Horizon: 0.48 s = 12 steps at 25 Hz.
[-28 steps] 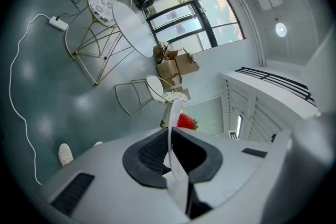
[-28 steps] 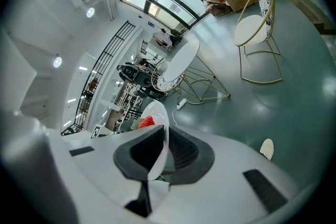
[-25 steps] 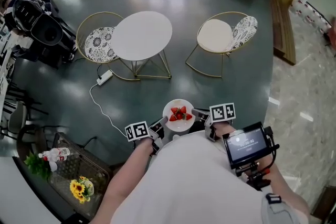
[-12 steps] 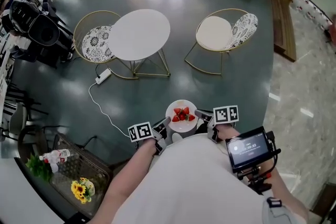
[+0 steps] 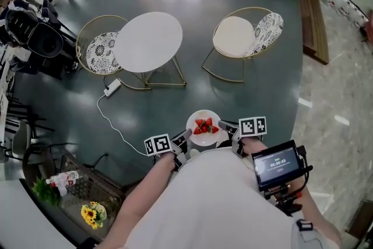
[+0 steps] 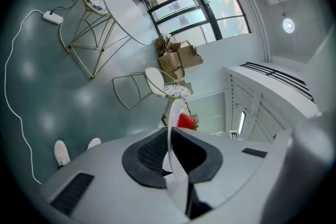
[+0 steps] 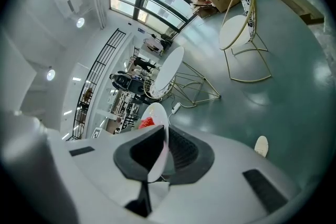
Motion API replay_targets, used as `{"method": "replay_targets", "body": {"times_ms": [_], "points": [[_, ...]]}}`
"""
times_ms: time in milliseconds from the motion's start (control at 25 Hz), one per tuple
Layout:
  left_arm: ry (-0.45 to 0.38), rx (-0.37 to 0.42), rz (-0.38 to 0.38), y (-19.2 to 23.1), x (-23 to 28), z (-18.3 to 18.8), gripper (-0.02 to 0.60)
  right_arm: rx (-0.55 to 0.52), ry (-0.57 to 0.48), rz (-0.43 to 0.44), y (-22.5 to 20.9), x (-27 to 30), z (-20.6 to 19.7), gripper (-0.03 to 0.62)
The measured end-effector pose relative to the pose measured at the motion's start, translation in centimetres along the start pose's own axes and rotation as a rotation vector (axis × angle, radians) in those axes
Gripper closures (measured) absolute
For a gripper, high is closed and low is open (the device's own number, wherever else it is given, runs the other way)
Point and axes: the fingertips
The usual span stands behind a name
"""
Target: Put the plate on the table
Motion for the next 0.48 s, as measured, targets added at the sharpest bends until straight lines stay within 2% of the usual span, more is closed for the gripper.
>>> {"method": "replay_targets", "body": {"times_ms": [480], "points": [[-0.09, 0.026, 0.033, -2.2, 2.2, 4.5, 0.563, -0.06, 0.04, 0.066, -0.5, 1.4, 6.2, 0.566]]}}
Point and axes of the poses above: the fingertips, and each gripper's own axes: x forward along the fingers, y to its left, z out of its top, and after that the axes turned 3 degrees about -x, right-handed
